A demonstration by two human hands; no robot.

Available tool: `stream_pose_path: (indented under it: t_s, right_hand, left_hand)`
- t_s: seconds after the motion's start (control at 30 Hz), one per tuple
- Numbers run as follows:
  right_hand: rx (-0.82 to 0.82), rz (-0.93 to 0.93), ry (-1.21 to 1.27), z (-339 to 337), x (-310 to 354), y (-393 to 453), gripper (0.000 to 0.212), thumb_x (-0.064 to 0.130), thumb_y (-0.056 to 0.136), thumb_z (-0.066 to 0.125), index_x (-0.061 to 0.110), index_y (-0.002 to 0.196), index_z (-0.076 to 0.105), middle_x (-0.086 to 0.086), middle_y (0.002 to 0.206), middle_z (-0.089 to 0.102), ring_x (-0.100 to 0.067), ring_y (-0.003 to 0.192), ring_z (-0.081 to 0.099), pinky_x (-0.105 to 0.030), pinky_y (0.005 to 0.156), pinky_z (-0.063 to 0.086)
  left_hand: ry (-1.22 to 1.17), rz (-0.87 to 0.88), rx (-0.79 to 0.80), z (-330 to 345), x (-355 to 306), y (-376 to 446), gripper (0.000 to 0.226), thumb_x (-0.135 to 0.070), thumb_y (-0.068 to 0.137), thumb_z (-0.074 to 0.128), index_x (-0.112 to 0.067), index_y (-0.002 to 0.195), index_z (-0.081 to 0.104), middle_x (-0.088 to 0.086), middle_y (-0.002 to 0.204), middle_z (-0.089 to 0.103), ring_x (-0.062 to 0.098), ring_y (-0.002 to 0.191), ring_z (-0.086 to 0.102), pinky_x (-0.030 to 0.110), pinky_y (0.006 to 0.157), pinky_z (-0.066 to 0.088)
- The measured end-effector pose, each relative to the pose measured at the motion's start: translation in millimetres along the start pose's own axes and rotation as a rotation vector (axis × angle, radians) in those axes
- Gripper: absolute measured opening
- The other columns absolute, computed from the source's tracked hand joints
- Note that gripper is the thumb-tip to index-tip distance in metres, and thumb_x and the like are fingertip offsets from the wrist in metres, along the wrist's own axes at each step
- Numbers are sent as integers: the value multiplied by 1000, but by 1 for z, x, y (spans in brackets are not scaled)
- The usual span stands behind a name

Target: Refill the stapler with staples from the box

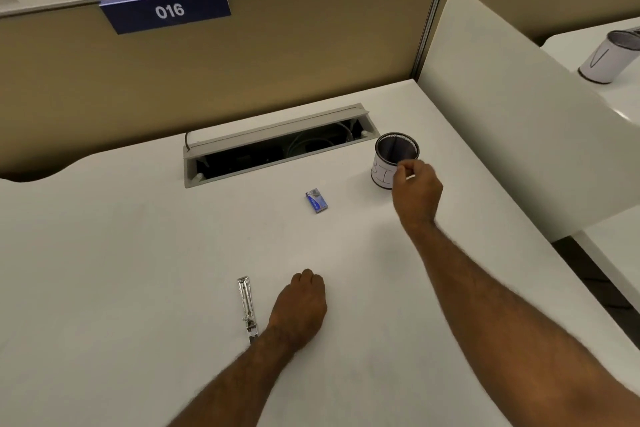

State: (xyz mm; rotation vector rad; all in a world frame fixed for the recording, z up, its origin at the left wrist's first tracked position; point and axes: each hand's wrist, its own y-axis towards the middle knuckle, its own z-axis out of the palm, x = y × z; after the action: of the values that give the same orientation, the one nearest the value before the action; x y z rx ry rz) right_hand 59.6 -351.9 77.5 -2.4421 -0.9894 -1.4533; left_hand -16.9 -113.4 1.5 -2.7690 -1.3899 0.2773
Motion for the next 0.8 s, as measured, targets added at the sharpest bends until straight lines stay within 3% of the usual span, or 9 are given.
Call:
stream_pose_path:
  t_s: [0.1,0.17,0.23,0.37,0.57,0.8]
  right_hand:
    - [101,2,11,1,-18,-57,10,9,87,59,4,86,68,-15,85,69,-31,77,63,-34,73,46]
    - [208,-9,8,1,-32,-97,8,7,86,61,6,86,69,-13,84,69,-29,73,64,-34,73,48]
    - [334,-68,-32,-1,-46,-133,7,5,85,62,7,86,69,-11,84,69,-26,73,64,-33,73,49]
    - [571,-167,-113,-6,-67,-183,11,11,89,60,11,93,69,-6,91,68,-21,83,63,-31,78,51]
    - [723,-159,-169,-5,-70,-191,14,22,91,60,16,102,66,2,99,61,-14,89,59,-19,77,43]
    - [864,-256,-273,4,-63,-181,24,28,92,56,22,115,63,3,112,59,-14,101,58,-31,87,50]
  left_hand:
    - [-329,-132,-46,4,11,3,14,3,78,52,-10,76,53,10,82,57,26,75,54,33,66,44]
    - [-583,-269,-40,4,15,1,19,0,84,43,-17,77,48,6,84,54,22,78,50,27,68,37]
    - [-675,-335,-101,7,18,-1,19,0,87,43,-15,83,54,4,90,56,17,82,51,21,70,35]
    - [-707,-394,-205,9,16,-9,19,3,88,44,-5,96,60,10,99,56,15,87,53,14,75,33]
    - [-690,-385,-155,9,17,-12,23,-1,90,44,-6,106,59,11,106,54,23,95,55,29,85,43]
    - [-695,-354,-128,6,22,-10,22,-1,90,43,-6,106,58,11,107,55,17,93,54,19,81,37]
